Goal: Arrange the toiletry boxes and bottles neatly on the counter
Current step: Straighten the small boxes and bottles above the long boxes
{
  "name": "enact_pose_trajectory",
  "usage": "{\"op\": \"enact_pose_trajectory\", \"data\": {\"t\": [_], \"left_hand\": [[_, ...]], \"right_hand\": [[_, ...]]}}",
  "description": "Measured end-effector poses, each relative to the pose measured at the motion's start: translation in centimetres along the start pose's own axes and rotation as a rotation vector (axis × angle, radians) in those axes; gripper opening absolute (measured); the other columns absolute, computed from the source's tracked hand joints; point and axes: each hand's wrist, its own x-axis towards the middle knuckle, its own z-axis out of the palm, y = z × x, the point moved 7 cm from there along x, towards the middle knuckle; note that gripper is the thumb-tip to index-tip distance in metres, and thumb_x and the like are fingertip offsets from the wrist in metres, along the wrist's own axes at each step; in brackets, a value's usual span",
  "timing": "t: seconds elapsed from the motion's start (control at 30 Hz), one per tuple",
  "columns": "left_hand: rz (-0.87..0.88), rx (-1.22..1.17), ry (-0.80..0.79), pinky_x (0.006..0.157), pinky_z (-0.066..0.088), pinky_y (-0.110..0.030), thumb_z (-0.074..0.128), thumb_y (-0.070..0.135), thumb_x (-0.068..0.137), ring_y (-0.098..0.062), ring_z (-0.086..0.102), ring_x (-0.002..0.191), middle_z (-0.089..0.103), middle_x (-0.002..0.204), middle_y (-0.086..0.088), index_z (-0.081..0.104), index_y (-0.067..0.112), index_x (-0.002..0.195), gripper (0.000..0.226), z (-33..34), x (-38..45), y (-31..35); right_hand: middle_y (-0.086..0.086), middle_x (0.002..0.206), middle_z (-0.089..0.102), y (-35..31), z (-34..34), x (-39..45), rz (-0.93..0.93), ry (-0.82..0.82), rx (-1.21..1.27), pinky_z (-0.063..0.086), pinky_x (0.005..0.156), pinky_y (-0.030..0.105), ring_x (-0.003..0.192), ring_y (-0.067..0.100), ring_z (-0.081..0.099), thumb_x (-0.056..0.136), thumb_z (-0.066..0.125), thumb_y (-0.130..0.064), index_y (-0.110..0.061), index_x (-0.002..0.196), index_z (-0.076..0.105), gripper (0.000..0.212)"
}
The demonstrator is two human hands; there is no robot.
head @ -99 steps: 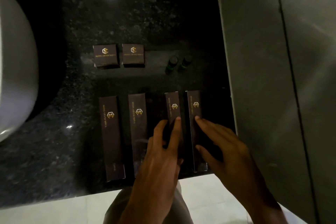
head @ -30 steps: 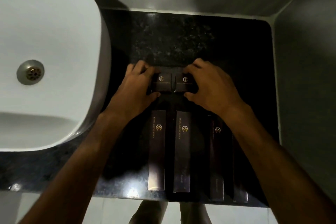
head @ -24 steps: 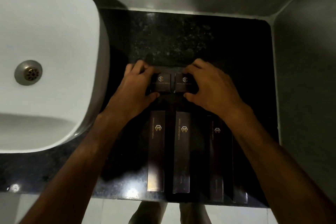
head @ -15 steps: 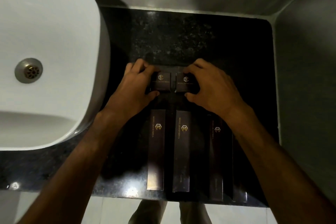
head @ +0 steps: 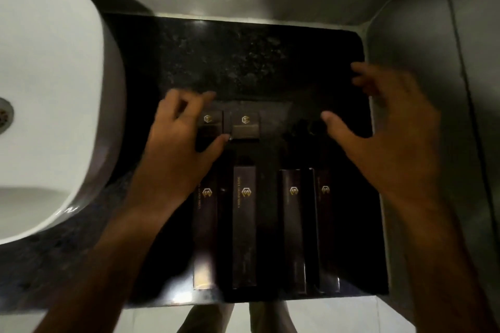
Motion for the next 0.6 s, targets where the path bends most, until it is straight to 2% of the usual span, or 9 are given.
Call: {"op": "enact_pose_trajectory", "data": {"t": [0.03,0.1,0.17,0.23,0.37,0.4,0.47,0.53,0.6], "left_hand": [[0.030,-0.046,-0.013,0.100,0.042,-0.017,0.078,0.030,0.077,-0.008,0.050,0.109,0.049,0.123,-0.002,0.053,0.019,0.135,0.064,0.6,-0.1,1.7],[0.078,-0.109,-0.104,0.093,0.045,-0.015,0.075,0.032,0.080,-0.001,0.050,0.097,0.047,0.122,0.004,0.052,0.021,0.134,0.060,2.8,0.2,5.0],[0.114,-0.109,-0.219,0.087,0.048,-0.019,0.075,0.034,0.080,-0.003,0.049,0.088,0.043,0.126,0.005,0.047,0.023,0.135,0.062,7.3,0.9,9.2],[0.060,-0.107,-0.249,0.087,0.045,-0.021,0.077,0.032,0.079,-0.009,0.054,0.090,0.043,0.131,0.000,0.046,0.020,0.134,0.064,9.4,1.5,9.5],[-0.016,-0.084,-0.263,0.087,0.035,-0.022,0.079,0.026,0.077,-0.022,0.055,0.113,0.048,0.131,-0.008,0.053,0.014,0.127,0.058,12.4,2.7,9.5],[-0.031,-0.078,-0.266,0.086,0.035,-0.022,0.078,0.024,0.078,-0.023,0.055,0.112,0.049,0.131,-0.009,0.054,0.014,0.127,0.056,12.8,2.8,9.3],[-0.064,-0.072,-0.250,0.081,0.035,-0.019,0.076,0.021,0.080,-0.018,0.054,0.101,0.050,0.128,-0.010,0.057,0.012,0.123,0.048,13.2,2.9,8.6],[-0.082,-0.056,-0.235,0.072,0.033,-0.015,0.071,0.016,0.084,-0.011,0.048,0.090,0.052,0.123,-0.010,0.060,0.010,0.117,0.035,13.2,3.0,8.0],[-0.080,-0.041,-0.218,0.060,0.030,-0.011,0.067,0.011,0.086,-0.009,0.044,0.086,0.054,0.120,-0.011,0.062,0.009,0.112,0.027,13.1,3.0,7.7]], "right_hand": [[-0.002,0.131,0.058,1.6,-0.4,-0.6,0.072,-0.015,0.019,0.037,0.088,-0.001,0.114,0.006,0.056,0.079,0.079,-0.043,-0.030,0.141,0.053,0.069],[-0.001,0.133,0.056,4.7,1.0,-1.9,0.212,-0.156,0.050,0.039,0.081,0.005,0.113,0.013,0.058,0.077,0.083,-0.034,-0.029,0.143,0.052,0.073],[-0.002,0.136,0.054,8.7,1.8,-3.4,0.312,-0.272,0.038,0.038,0.078,0.010,0.111,0.011,0.057,0.074,0.086,-0.030,-0.032,0.146,0.048,0.081],[-0.005,0.133,0.055,9.5,4.2,-3.4,0.302,-0.342,0.027,0.037,0.072,0.009,0.106,0.006,0.055,0.072,0.087,-0.031,-0.033,0.146,0.047,0.084],[-0.008,0.119,0.055,8.9,6.3,-2.5,0.274,-0.277,0.107,0.050,0.075,0.018,0.096,0.007,0.059,0.070,0.090,-0.030,-0.030,0.136,0.055,0.075],[-0.009,0.115,0.055,8.4,6.9,-2.2,0.257,-0.254,0.112,0.052,0.076,0.020,0.094,0.008,0.060,0.070,0.090,-0.030,-0.028,0.132,0.057,0.071],[-0.008,0.110,0.057,7.6,7.5,-1.8,0.223,-0.206,0.121,0.048,0.073,0.012,0.089,0.007,0.061,0.071,0.089,-0.029,-0.025,0.124,0.064,0.059],[-0.008,0.106,0.060,7.1,7.9,-1.6,0.212,-0.174,0.118,0.044,0.068,0.002,0.084,0.000,0.058,0.075,0.086,-0.025,-0.024,0.116,0.068,0.044],[-0.008,0.102,0.061,6.9,7.9,-1.5,0.201,-0.151,0.122,0.043,0.070,-0.002,0.081,-0.003,0.057,0.079,0.083,-0.020,-0.022,0.108,0.071,0.032]]}}
